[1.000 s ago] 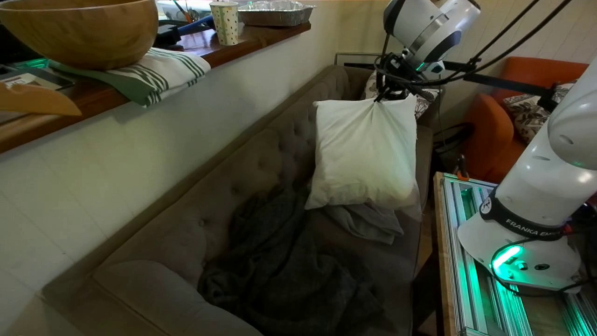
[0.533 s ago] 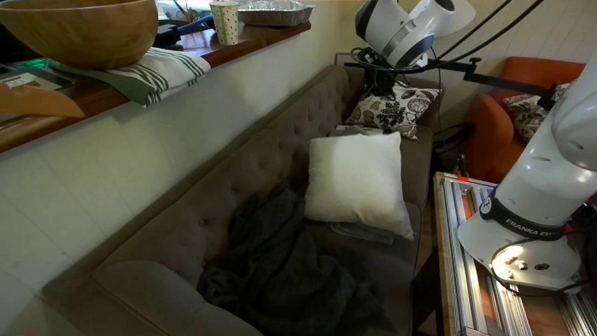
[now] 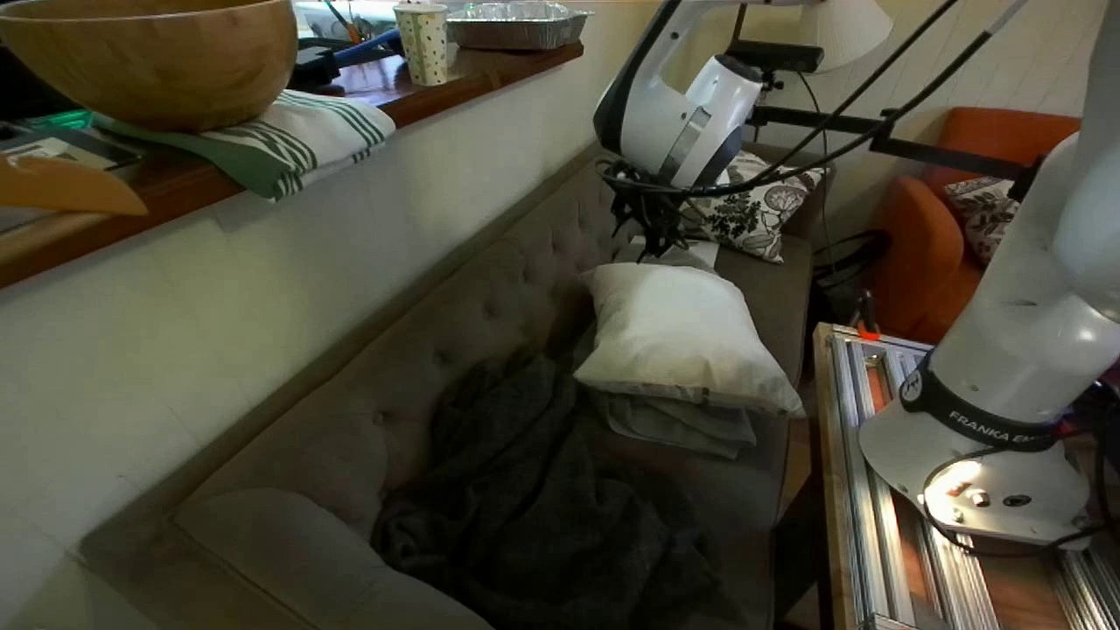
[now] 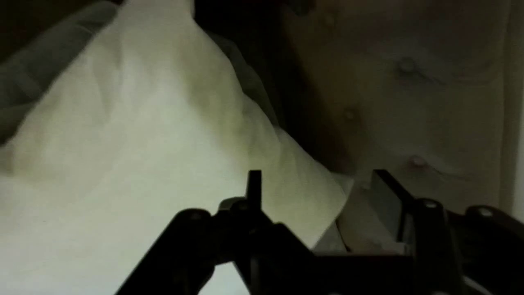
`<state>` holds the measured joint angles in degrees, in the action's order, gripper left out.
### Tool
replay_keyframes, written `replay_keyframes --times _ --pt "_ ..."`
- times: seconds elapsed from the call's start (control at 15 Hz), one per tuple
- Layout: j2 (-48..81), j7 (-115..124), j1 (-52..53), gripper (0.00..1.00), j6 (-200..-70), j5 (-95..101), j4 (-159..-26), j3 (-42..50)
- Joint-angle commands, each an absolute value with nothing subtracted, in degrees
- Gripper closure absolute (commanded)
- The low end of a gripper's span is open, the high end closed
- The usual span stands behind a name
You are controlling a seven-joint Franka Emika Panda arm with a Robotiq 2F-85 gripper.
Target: Shift the pillow to the right
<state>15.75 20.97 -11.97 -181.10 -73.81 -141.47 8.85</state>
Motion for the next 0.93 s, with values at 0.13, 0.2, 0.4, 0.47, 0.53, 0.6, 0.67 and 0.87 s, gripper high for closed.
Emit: replay_keyframes --times 0.13,0.2,0.4,0.47,0.53,0.6,0.67,0.87 --pt "12.7 19.0 -10.4 0.00 -166.4 -68.7 -148.6 9.8" --pt "12.5 18.0 -10.5 0.00 -164.3 -67.0 -149.8 10.2" --pt "12.3 20.6 -9.5 0.00 -161.0 -56.1 -154.5 12.0" --pt "12.8 21.9 -8.8 0.00 -161.2 -51.6 -155.7 13.0" --pt "14.0 22.6 -8.2 0.00 -161.6 -47.2 -156.1 14.3" --pt "14.9 20.0 -10.1 0.00 -162.2 -54.0 -153.5 11.9" --pt "14.9 20.7 -9.7 0.00 -162.2 -51.2 -154.6 12.7" --pt "14.9 20.8 -9.3 0.00 -162.2 -49.3 -155.5 13.3"
